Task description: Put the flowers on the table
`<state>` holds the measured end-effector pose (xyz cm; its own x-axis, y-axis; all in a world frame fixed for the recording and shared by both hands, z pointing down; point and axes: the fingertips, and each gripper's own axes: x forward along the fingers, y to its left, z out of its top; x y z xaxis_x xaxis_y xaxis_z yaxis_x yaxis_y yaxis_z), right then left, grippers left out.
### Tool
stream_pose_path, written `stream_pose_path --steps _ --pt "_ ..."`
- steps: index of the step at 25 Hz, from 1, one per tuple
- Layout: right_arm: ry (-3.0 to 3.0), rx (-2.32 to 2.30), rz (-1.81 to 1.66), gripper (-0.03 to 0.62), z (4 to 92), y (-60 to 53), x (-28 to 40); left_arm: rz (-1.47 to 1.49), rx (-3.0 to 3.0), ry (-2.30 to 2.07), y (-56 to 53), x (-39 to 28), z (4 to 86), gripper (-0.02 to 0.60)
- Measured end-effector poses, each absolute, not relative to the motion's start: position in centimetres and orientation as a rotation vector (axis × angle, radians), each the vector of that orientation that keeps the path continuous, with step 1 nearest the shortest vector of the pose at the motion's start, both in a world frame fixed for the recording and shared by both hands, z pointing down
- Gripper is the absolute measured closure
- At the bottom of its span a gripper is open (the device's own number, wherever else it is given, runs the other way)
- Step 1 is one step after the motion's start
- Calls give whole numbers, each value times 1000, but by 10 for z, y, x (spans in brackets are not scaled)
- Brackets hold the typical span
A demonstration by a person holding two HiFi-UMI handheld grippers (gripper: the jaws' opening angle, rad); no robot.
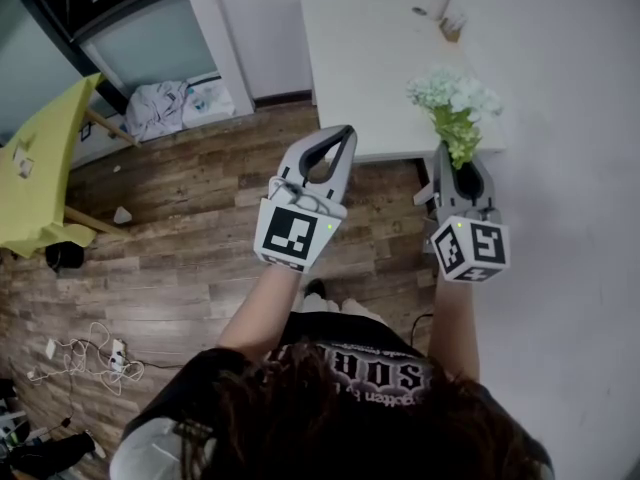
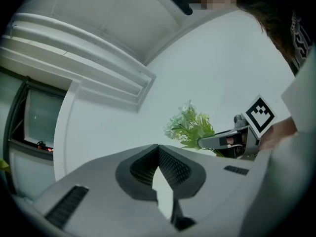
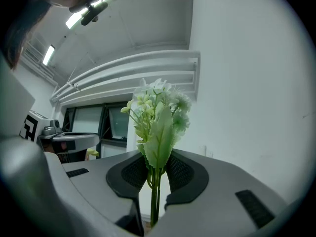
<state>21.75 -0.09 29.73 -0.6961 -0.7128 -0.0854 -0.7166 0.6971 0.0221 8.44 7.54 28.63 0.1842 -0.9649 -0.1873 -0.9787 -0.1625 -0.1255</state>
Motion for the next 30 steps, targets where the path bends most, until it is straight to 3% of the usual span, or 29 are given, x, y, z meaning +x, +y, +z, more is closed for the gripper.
stream_pose_path --steps 30 --pt "2802 -1354 -7 506 319 -104 164 99 -2319 1841 -18 10 299 583"
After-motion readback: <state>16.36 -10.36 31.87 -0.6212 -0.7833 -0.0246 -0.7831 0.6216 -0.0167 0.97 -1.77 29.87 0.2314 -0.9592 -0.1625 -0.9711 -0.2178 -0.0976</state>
